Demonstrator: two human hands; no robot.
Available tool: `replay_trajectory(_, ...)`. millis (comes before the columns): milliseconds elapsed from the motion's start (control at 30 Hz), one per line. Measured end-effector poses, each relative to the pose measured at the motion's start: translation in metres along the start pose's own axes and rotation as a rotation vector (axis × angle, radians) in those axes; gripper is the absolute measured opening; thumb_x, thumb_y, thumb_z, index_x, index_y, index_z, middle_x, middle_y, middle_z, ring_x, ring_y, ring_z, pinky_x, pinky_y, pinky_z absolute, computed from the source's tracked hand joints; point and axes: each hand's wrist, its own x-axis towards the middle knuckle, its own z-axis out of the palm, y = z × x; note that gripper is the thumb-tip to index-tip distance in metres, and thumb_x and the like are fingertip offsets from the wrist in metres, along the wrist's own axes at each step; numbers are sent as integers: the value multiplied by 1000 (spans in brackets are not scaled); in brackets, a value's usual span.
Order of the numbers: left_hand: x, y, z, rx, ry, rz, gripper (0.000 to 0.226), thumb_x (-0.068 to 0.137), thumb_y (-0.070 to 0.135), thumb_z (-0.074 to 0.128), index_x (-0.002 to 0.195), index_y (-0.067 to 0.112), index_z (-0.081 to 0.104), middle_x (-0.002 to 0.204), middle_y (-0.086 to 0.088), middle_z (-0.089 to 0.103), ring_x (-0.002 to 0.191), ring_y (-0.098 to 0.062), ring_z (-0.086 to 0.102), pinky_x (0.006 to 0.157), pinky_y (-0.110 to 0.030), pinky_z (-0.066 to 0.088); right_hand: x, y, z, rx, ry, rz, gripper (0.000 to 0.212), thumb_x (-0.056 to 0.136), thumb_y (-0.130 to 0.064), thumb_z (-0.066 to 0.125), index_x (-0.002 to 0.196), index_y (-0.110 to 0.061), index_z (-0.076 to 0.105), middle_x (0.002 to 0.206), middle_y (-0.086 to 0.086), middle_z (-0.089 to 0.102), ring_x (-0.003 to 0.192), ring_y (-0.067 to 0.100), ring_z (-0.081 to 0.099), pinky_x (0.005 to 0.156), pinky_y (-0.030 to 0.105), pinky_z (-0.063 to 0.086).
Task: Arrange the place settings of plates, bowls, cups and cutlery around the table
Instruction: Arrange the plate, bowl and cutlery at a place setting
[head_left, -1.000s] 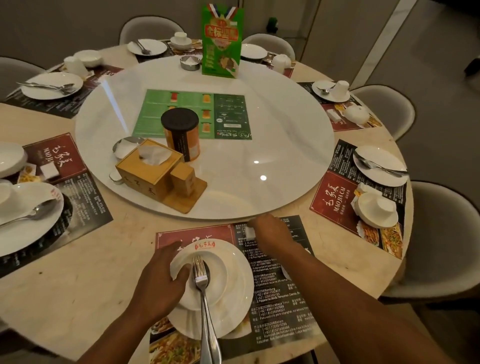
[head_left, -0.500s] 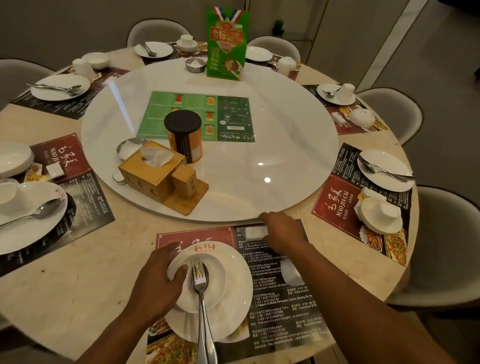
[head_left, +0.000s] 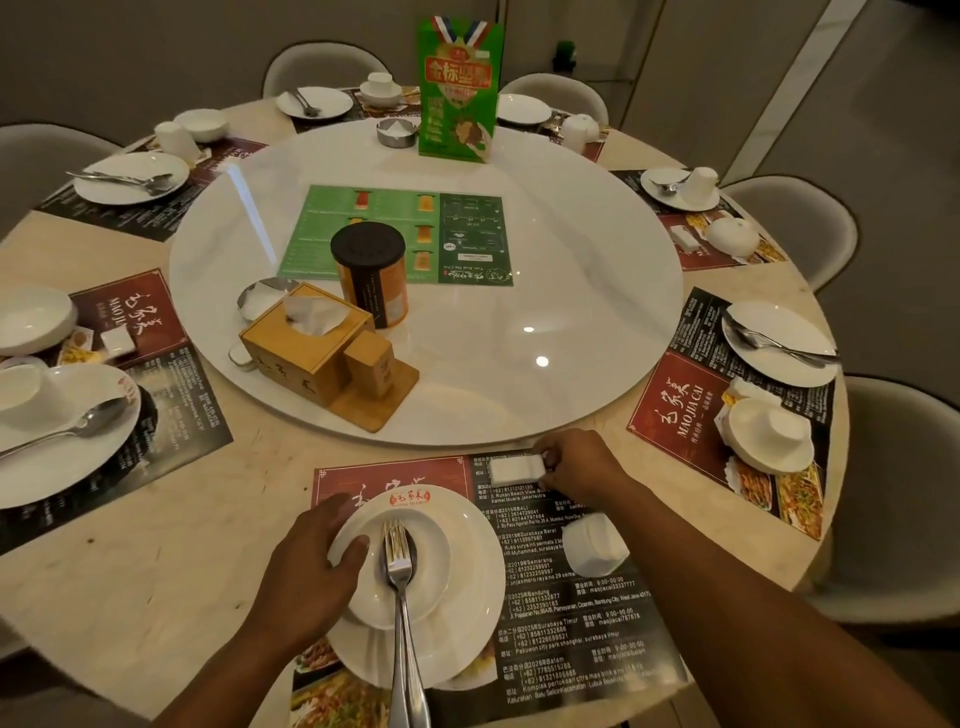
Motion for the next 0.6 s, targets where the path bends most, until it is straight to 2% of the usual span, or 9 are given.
replay_trajectory(500, -1, 7, 1, -3, 8, -26, 58, 90, 26, 67, 143, 22, 43, 140, -4, 53, 121, -24, 56, 100, -41, 46, 9, 9, 3, -11, -1, 1, 50, 68, -18, 87, 114, -25, 69, 97, -5, 70, 90, 15, 64, 85, 36, 55)
replay_trajectory(600, 0, 11, 1, -10, 8, -28, 59, 90, 25, 67, 143, 23, 42, 140, -4, 53, 122, -24, 55, 100, -41, 46, 7, 8, -1, 20, -12, 7, 59, 69, -17, 86, 123, -24, 64, 96, -5, 69, 92, 16, 64, 86, 37, 54)
